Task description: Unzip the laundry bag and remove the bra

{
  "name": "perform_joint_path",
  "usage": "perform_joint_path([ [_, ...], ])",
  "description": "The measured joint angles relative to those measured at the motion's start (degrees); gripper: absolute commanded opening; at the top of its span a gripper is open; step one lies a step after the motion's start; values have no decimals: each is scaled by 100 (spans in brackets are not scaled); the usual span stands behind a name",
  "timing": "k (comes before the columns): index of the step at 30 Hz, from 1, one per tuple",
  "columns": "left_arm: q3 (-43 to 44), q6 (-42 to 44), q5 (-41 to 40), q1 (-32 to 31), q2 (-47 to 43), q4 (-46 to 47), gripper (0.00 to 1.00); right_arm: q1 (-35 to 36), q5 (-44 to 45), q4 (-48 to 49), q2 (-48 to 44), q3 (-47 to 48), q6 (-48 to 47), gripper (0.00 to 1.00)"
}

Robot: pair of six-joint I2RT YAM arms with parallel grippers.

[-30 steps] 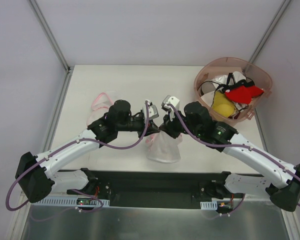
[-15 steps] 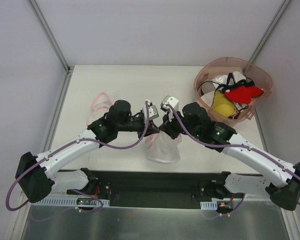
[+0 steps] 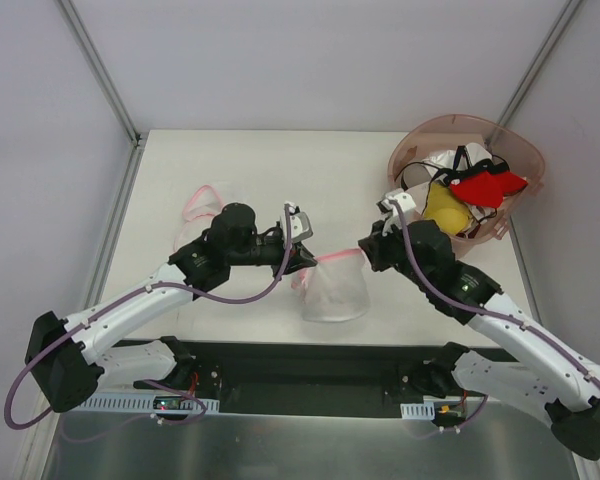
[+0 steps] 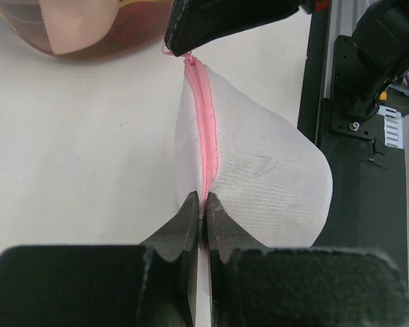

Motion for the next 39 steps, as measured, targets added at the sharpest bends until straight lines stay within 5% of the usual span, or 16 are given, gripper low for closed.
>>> perform_joint_path([
  [14, -42, -131, -101, -2, -131, 0, 4, -944, -308, 1128, -63, -1519, 1847, 1],
  [16, -42, -157, -90, -2, -131, 0, 41, -957, -382, 1191, 61, -1497, 1891, 1],
  [17, -42, -203, -55, 0, -129, 0, 67, -957, -409, 1191, 103, -1464, 1897, 1],
  [20, -33, -280, 164, 0, -116, 39, 80, -973, -400, 1060, 131, -1309, 1856, 1],
  [29, 525, -632, 505, -70, 693, 39, 77, -640, -367, 791, 127, -752, 1753, 1],
  [39, 826, -1703, -629, -562, 1335, 203, 73, -402, -269, 632, 175, -691, 1775, 1],
])
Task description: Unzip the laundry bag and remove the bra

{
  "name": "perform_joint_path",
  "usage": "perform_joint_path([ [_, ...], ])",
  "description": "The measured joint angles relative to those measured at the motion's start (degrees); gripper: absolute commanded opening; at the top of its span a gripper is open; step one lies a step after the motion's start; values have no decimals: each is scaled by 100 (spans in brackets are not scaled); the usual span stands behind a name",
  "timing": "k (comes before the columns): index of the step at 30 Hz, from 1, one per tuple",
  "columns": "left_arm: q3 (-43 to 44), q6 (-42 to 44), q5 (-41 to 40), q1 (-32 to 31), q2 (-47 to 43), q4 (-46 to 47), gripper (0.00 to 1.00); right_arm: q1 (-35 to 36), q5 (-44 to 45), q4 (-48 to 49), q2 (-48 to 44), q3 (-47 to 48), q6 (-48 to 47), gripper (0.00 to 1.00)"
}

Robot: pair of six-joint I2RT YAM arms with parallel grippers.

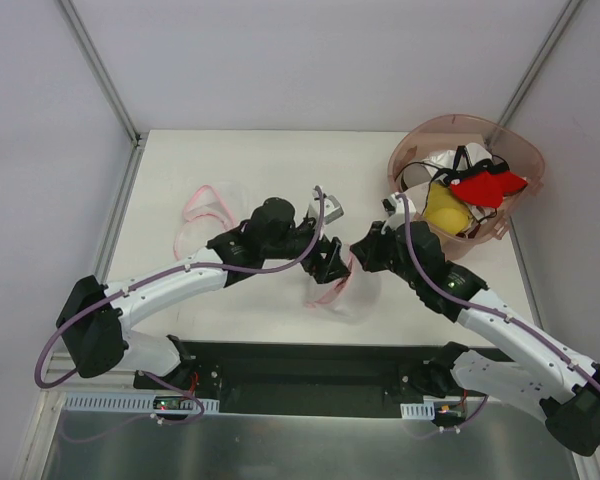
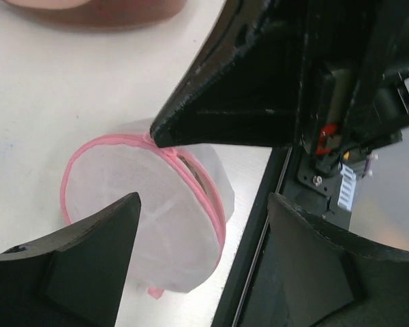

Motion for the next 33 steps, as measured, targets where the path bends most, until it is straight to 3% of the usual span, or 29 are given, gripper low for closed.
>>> perform_joint_path([
  [8, -247, -1202, -1300, -509, 55, 748, 67, 33, 28, -79, 15, 81, 22, 1],
  [16, -254, -1659, -2175, -726, 592, 1056, 47, 37, 63, -160, 20, 166, 22, 1],
  [21, -291, -1814, -2518, -763, 737, 1143, 23, 37, 96, -199, 9, 166, 24, 1],
  [26, -297, -1838, -2601, -807, 737, 1215, 26, 37, 232, -205, 2, 166, 48, 1],
  [29, -317, -1827, -2608, -807, 737, 1263, 2, 37, 426, -382, 28, 236, 125, 1],
  [33, -407, -1773, -2583, -807, 719, 1401, 0, 35, 614, -520, 146, 356, 264, 1],
])
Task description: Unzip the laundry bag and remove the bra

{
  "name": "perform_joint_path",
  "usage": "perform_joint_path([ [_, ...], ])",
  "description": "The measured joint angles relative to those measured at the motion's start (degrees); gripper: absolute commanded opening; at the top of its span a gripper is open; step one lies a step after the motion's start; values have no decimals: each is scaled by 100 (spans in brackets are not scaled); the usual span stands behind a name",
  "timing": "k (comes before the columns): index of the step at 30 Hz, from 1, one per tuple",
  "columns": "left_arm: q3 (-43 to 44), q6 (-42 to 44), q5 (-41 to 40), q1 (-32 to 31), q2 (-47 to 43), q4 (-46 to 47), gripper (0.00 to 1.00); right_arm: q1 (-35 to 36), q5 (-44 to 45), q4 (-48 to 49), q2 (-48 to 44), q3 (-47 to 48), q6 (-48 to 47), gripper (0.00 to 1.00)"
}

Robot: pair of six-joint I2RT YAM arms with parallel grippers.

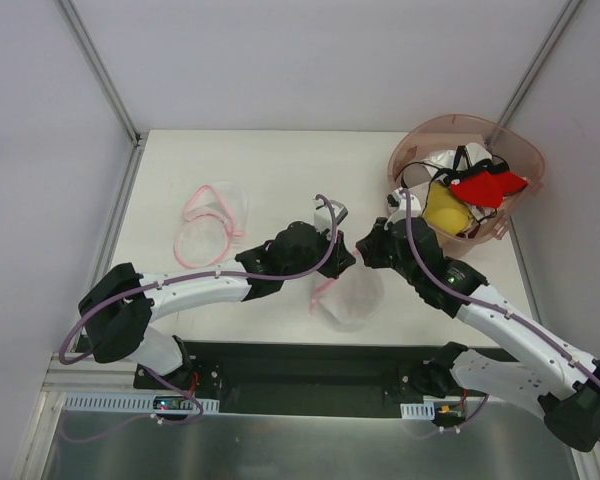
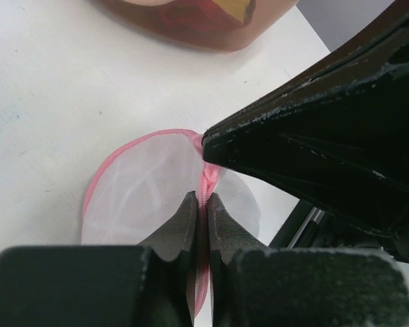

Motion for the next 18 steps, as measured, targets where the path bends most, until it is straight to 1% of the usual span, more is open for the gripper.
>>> perform_joint_path([
  [8, -173, 31, 109, 2, -109, 111, 0, -44, 308, -63, 90, 2, 201, 1],
  [15, -433, 210, 105, 2, -608, 232, 0, -525, 365, -17, 125, -33, 299, 1],
  [18, -529, 321, 101, 2, -859, 236, 0, -619, 319, 201, 387, -48, 317, 1],
])
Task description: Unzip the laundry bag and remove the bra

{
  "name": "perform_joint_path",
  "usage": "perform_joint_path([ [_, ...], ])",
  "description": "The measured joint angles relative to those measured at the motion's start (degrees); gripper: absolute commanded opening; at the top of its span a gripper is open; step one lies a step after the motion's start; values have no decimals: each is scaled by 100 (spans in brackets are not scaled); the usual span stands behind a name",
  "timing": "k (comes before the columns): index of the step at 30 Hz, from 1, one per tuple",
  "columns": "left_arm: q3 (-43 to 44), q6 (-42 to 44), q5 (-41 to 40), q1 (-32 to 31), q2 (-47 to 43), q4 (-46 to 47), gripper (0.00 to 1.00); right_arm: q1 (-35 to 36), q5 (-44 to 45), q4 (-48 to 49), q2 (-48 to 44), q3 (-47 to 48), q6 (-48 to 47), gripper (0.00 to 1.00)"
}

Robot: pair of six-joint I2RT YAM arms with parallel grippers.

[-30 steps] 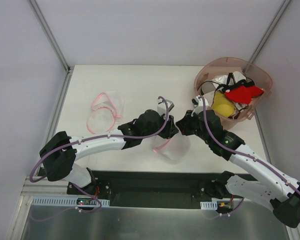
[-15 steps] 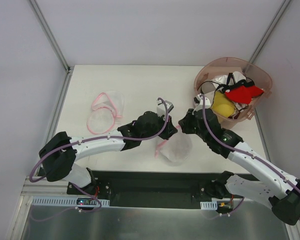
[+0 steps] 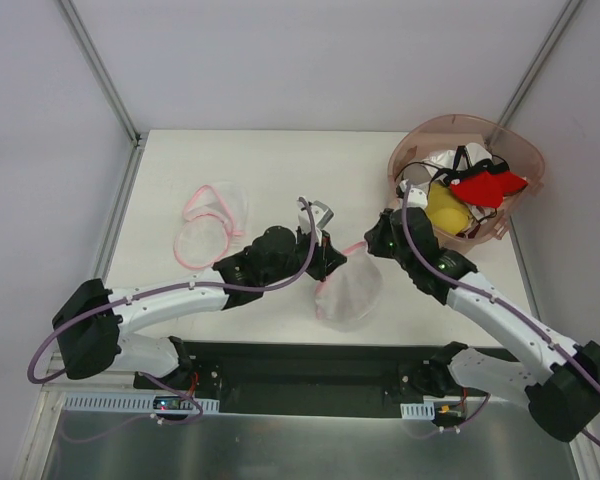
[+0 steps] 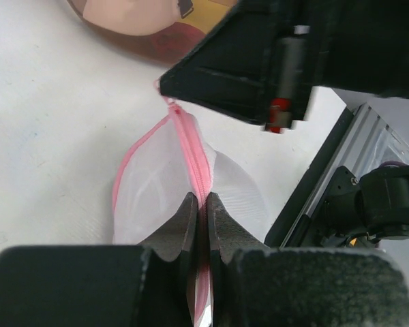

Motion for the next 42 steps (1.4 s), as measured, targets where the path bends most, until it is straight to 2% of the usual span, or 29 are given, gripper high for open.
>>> perform_joint_path([
  [8, -304, 144, -142, 9, -455, -76, 0, -59, -529, 957, 1316, -59, 66, 1],
  [17, -619, 269, -470, 2, -1246, -291, 0, -76, -1078, 1495, 2133, 367, 136, 2],
  [18, -619, 278, -461, -9, -1384, -273, 0, -107, -1075, 1473, 2151, 396, 109, 15],
  [19, -612, 284, -468, -22, -1475, -258, 0, -129, -1082, 1427, 2153, 426, 92, 48],
  [22, -444, 315, -476, -28, -1620, -369, 0, -164, -1093, 1126, 2131, 693, -22, 79],
  [23, -343, 330, -487, -28, -1606, -442, 0, -164, -1106, 1003, 2079, 800, -76, 80],
  [25, -168, 361, -531, -28, -1589, -627, 0, -160, -1060, 765, 1869, 949, -201, 89],
  [28, 116, 557, -750, -28, -1565, -986, 0, -162, -765, 313, 1263, 1069, -361, 93],
  [34, 678, 1139, -1729, -31, -1327, -1823, 0, -269, 199, -522, -289, 876, -601, 96],
  [39, 1370, 1598, -2747, -48, -787, -2581, 0, -317, 1036, -1043, -1475, 216, -603, 97],
  [40, 1495, 1668, -2909, -81, -645, -2656, 11, -323, 1154, -1078, -1639, 105, -599, 98],
  [42, 1620, 1692, -3036, -160, -409, -2756, 67, -343, 1381, -1237, -1917, -122, -586, 98],
])
